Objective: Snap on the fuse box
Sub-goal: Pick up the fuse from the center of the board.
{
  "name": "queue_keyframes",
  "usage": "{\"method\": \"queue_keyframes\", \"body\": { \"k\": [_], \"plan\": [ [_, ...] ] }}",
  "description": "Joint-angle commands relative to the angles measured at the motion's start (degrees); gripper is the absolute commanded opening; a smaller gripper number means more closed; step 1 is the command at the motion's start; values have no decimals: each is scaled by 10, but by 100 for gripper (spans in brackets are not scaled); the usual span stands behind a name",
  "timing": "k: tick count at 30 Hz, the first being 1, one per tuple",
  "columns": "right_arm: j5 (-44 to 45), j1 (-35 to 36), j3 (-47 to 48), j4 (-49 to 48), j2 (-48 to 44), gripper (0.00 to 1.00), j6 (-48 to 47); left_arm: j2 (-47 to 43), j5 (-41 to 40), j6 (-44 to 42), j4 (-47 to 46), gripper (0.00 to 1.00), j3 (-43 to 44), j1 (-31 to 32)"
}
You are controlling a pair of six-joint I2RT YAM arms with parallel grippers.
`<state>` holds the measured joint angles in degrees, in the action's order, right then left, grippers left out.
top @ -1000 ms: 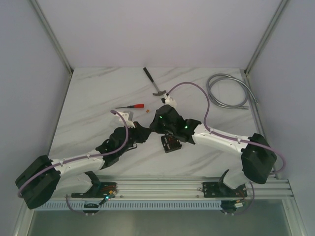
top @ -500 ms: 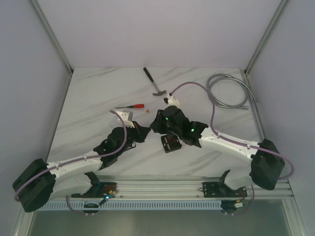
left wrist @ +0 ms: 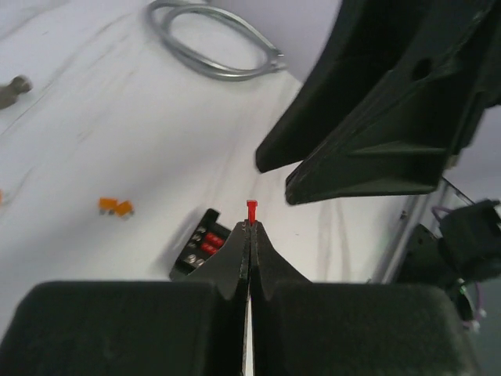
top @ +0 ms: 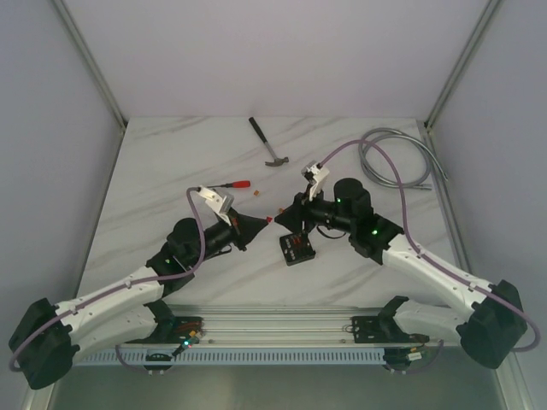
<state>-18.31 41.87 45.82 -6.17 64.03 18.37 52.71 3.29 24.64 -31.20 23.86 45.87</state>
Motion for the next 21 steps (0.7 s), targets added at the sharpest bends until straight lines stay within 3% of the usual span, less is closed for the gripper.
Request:
{"method": "queue_keyframes", "body": {
  "k": [1,9,21],
  "plan": [
    [-162,-13,-10,-39,-26,45,-94,-17,124,-42,-4,0,31,-2],
    [-251,-34,-10,-42,-49,45,-132,-9,206,-48,-14,0,50,-2],
    [-343,-53,-9,-14,-53,39,-176,-12,247,-42,-35,0,49,-1]
  ]
}}
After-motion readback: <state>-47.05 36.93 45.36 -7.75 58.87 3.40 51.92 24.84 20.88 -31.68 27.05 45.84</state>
